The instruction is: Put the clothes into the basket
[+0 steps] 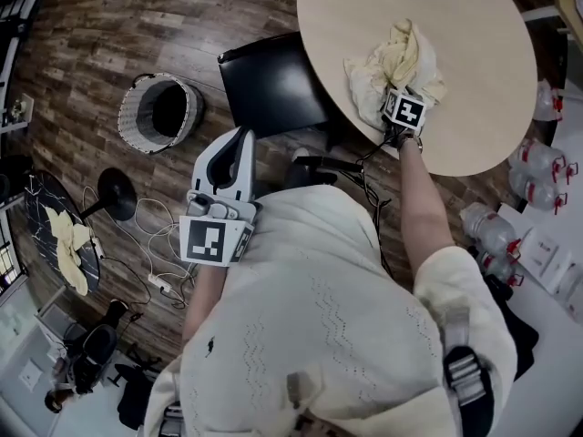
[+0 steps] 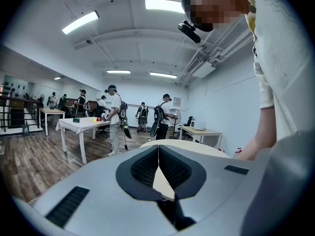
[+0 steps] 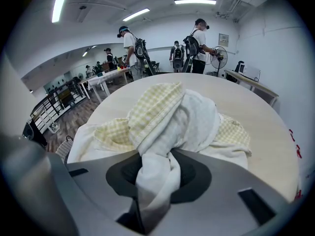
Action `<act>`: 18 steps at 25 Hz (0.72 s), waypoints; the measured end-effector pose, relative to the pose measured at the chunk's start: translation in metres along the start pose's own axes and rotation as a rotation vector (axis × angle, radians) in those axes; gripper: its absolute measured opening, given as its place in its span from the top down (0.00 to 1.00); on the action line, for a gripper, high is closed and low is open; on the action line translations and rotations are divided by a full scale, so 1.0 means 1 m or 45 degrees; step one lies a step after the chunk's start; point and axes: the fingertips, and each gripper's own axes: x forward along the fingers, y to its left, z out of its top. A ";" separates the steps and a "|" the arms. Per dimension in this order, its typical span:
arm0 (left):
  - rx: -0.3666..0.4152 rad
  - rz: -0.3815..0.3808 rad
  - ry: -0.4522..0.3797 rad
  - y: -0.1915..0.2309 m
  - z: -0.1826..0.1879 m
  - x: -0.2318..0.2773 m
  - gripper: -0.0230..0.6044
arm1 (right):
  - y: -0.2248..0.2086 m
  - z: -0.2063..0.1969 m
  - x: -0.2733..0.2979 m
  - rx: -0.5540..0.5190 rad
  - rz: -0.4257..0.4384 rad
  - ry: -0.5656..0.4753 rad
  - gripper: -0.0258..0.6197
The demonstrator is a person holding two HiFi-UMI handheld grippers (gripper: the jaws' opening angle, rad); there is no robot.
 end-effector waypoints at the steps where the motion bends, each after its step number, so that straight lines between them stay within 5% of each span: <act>1: 0.001 0.000 -0.002 0.000 0.000 0.000 0.93 | 0.000 0.000 -0.001 0.000 -0.003 -0.002 0.79; 18: -0.026 0.073 -0.016 0.018 -0.005 -0.030 0.93 | 0.019 -0.005 -0.031 0.112 0.010 -0.107 0.82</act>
